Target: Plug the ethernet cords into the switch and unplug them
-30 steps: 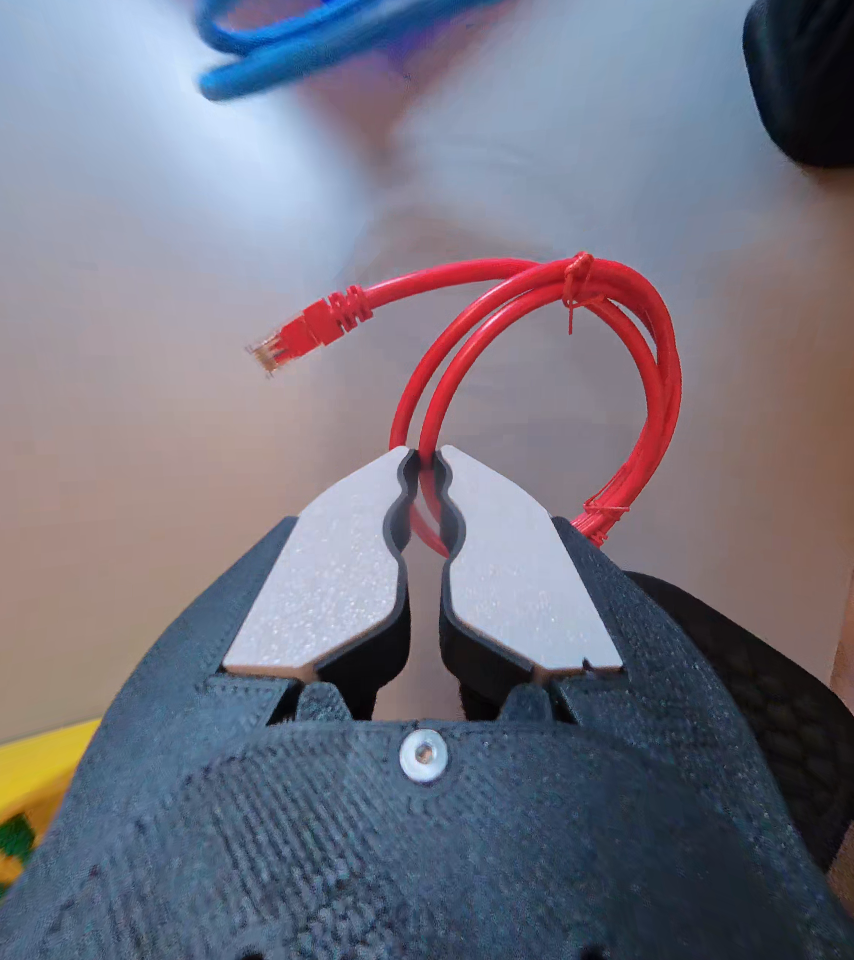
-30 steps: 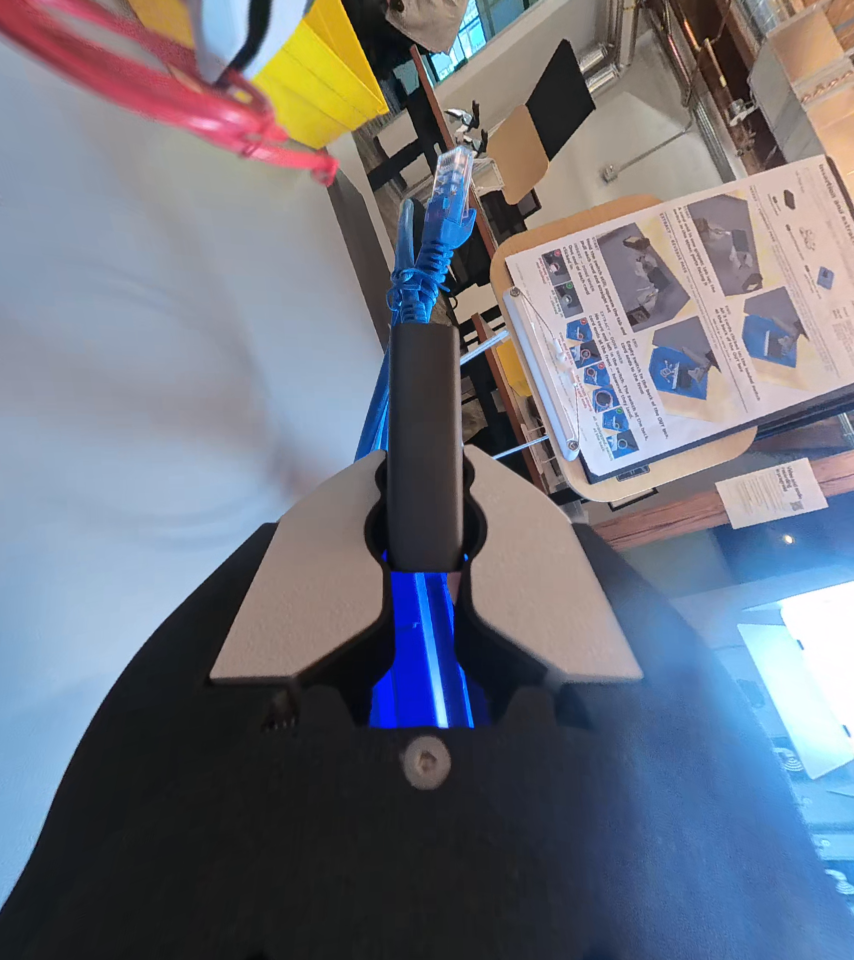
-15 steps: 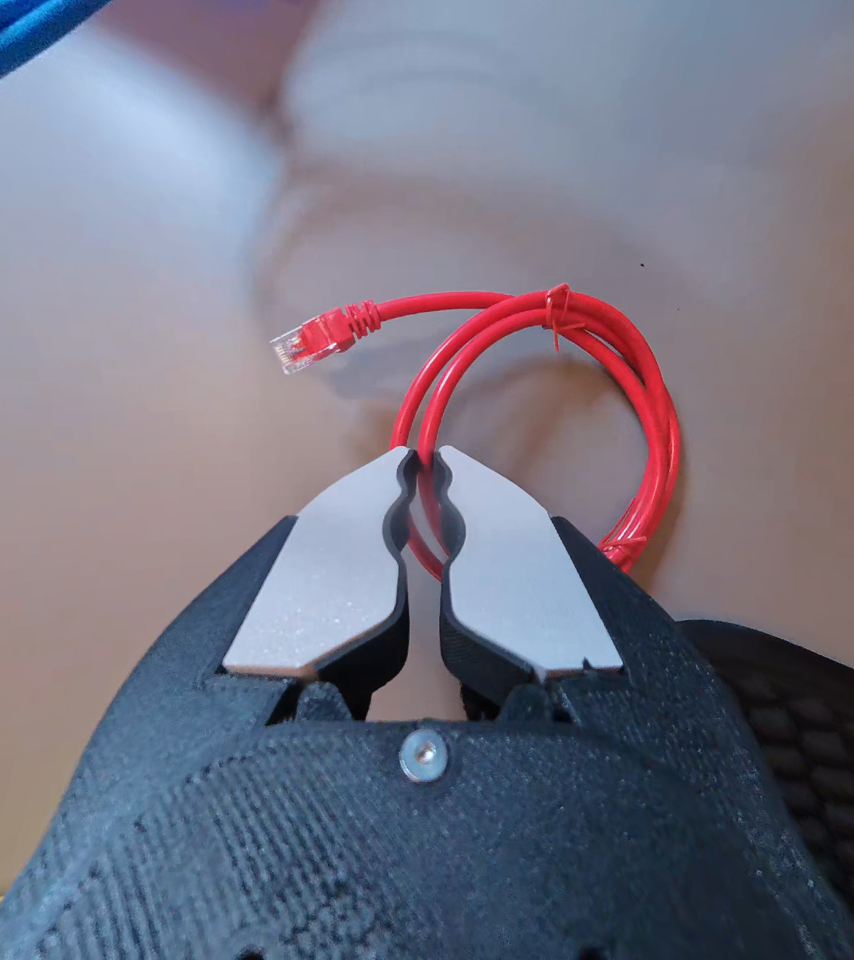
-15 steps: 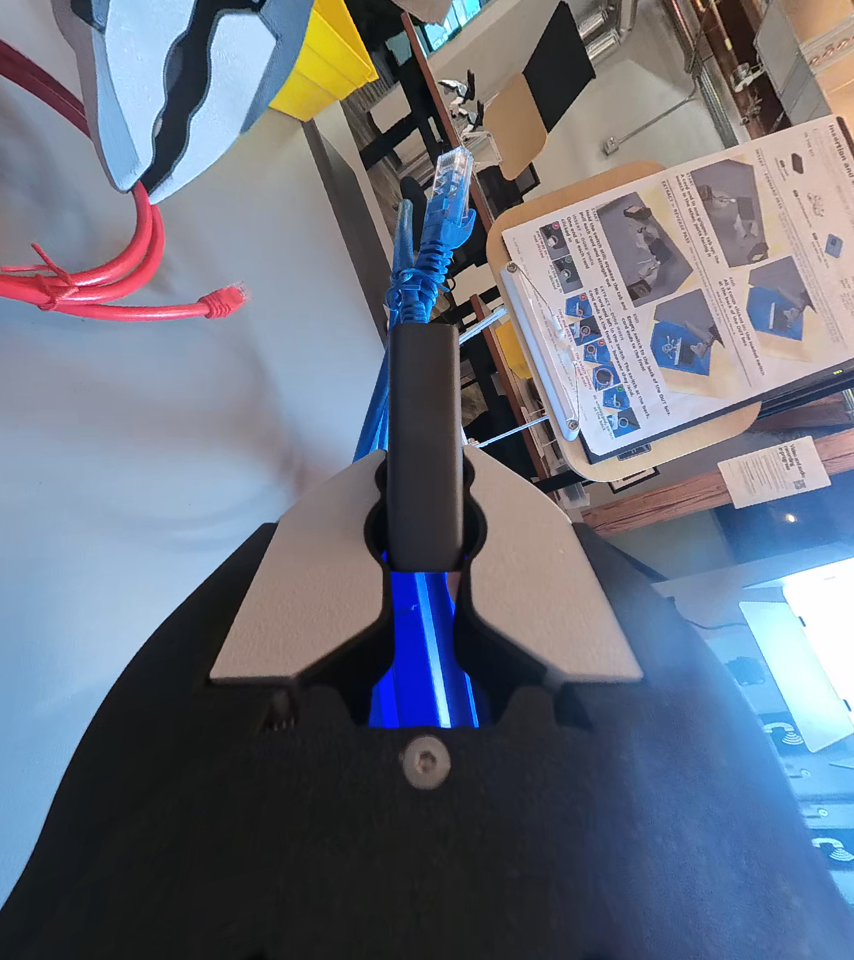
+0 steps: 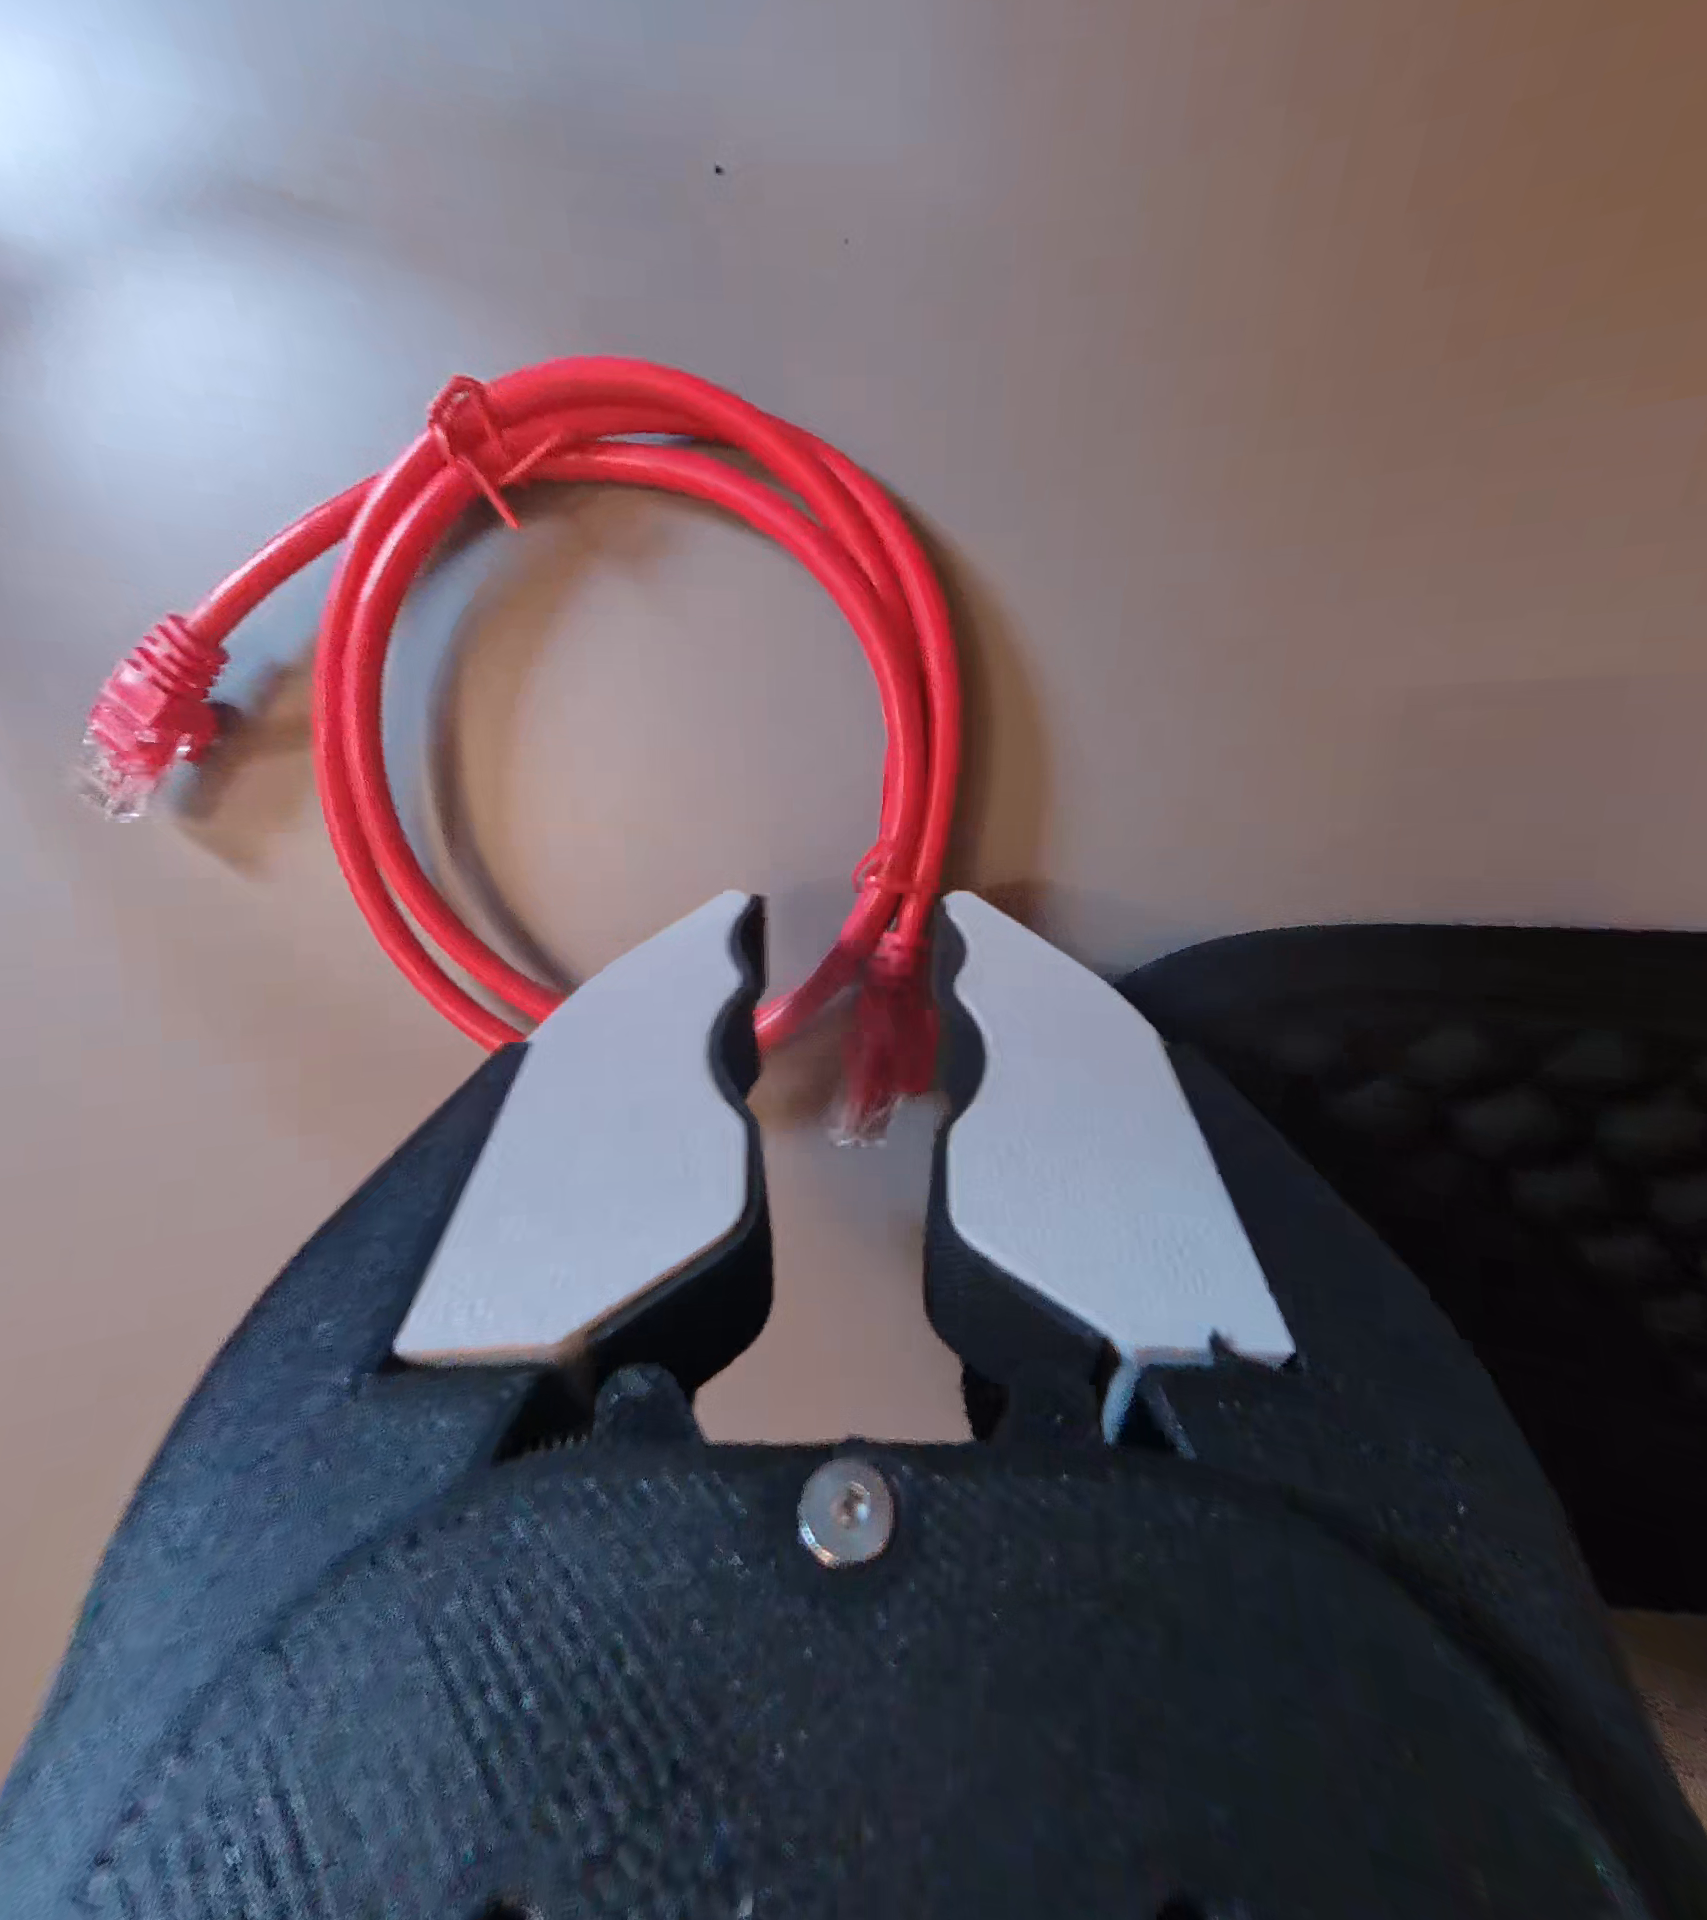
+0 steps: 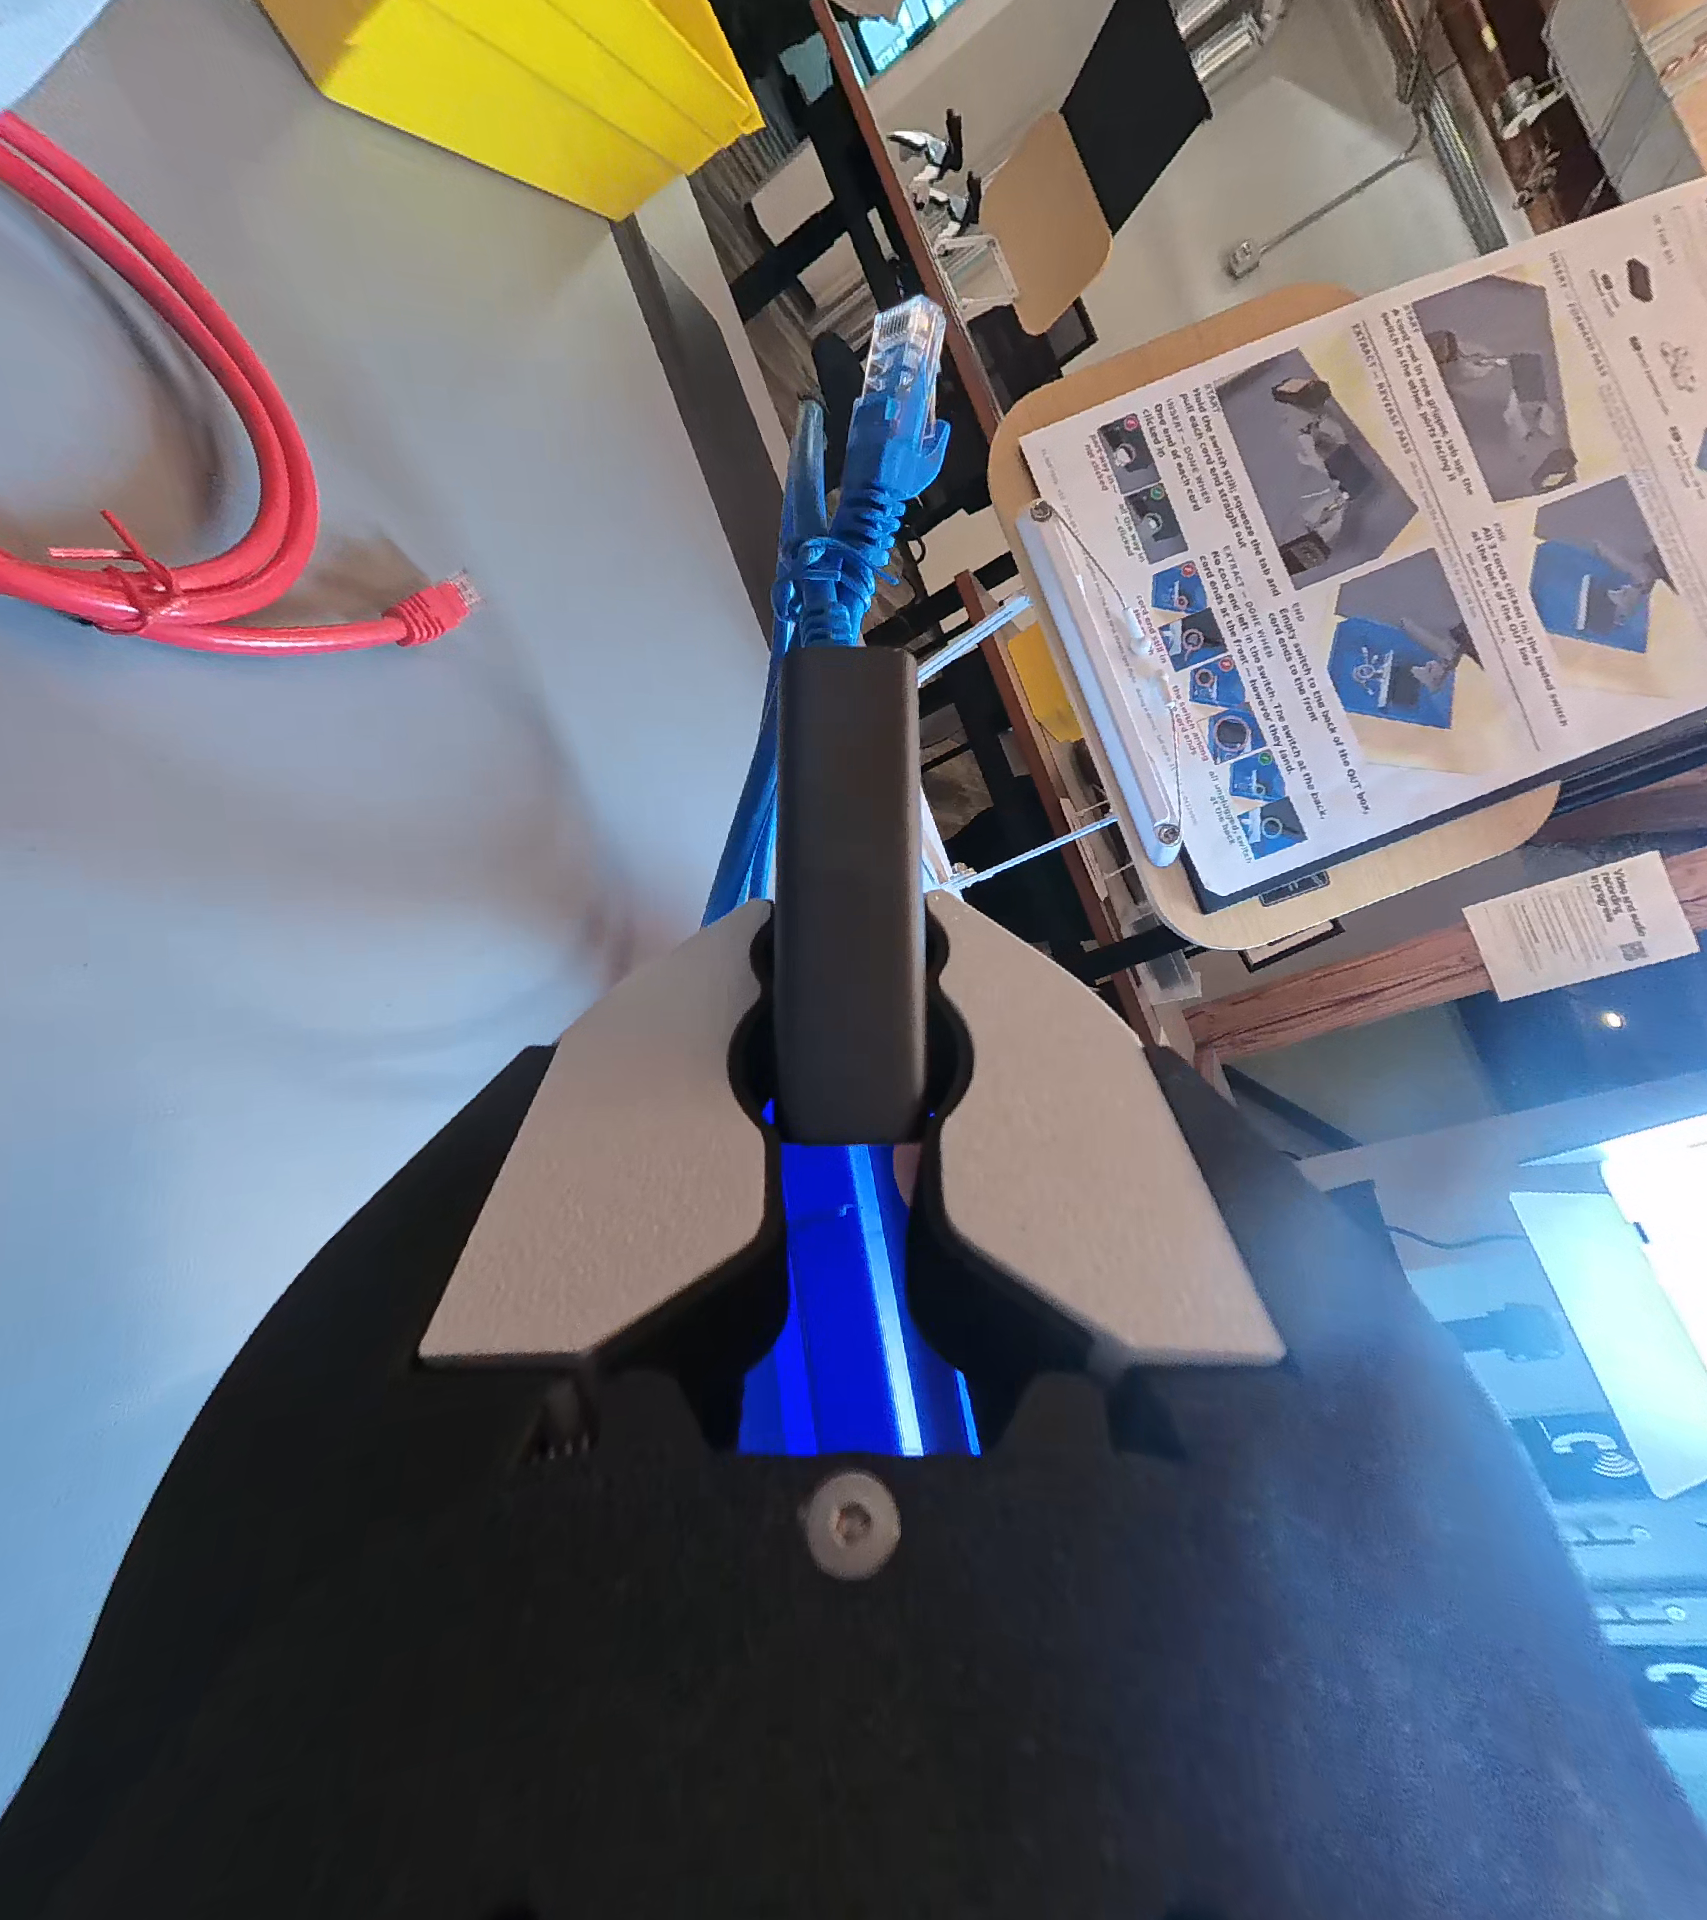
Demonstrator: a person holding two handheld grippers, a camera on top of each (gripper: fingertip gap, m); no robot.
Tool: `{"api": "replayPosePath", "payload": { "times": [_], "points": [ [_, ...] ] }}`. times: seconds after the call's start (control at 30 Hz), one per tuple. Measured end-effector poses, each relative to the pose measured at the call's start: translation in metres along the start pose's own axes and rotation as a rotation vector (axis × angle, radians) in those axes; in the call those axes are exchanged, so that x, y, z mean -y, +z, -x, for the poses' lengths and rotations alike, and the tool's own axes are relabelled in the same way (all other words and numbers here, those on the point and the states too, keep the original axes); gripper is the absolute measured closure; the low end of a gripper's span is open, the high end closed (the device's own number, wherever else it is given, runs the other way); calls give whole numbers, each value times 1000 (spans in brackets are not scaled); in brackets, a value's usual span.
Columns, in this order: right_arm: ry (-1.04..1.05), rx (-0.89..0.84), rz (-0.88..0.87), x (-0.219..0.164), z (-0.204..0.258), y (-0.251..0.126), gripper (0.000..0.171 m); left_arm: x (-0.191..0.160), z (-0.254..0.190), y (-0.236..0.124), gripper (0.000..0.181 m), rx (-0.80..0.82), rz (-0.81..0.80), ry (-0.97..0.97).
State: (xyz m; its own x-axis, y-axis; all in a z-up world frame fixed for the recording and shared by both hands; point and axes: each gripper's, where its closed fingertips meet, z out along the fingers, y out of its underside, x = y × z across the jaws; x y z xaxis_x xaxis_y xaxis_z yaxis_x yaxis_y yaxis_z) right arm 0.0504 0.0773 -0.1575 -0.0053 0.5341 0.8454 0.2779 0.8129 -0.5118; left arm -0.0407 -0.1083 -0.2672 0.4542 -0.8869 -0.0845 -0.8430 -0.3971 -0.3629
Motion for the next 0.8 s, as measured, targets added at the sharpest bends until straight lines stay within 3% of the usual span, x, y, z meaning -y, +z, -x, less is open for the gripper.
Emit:
{"api": "replayPosePath", "payload": {
  "times": [0.03,0.07,0.13,0.2,0.27,0.37,0.53,0.67,0.8],
  "points": [
    [-2,-2,1,0,0,0,149,1,-1,3,164,-7,14,-13],
    [-2,-5,1,0,-1,-1,149,3,3,4,164,17,20,-60],
    [7,-12,2,0,-3,-1,149,12,22,5,164,99,-4,-322],
    [25,-18,10,-3,-6,-1,149,36,29,1,159,89,-161,-515],
    [47,-26,18,-7,-10,-1,149,62,25,-8,154,36,-311,-555],
    [80,-39,25,-12,-16,-3,148,80,24,-21,153,37,-383,-474],
    [111,-58,33,-17,-23,-4,148,48,74,-4,146,347,-48,-4],
    [131,-63,35,-20,-26,-5,148,51,93,19,136,242,48,222],
    [156,-63,33,-23,-29,-6,149,55,107,34,137,74,85,220]
  ]
}}
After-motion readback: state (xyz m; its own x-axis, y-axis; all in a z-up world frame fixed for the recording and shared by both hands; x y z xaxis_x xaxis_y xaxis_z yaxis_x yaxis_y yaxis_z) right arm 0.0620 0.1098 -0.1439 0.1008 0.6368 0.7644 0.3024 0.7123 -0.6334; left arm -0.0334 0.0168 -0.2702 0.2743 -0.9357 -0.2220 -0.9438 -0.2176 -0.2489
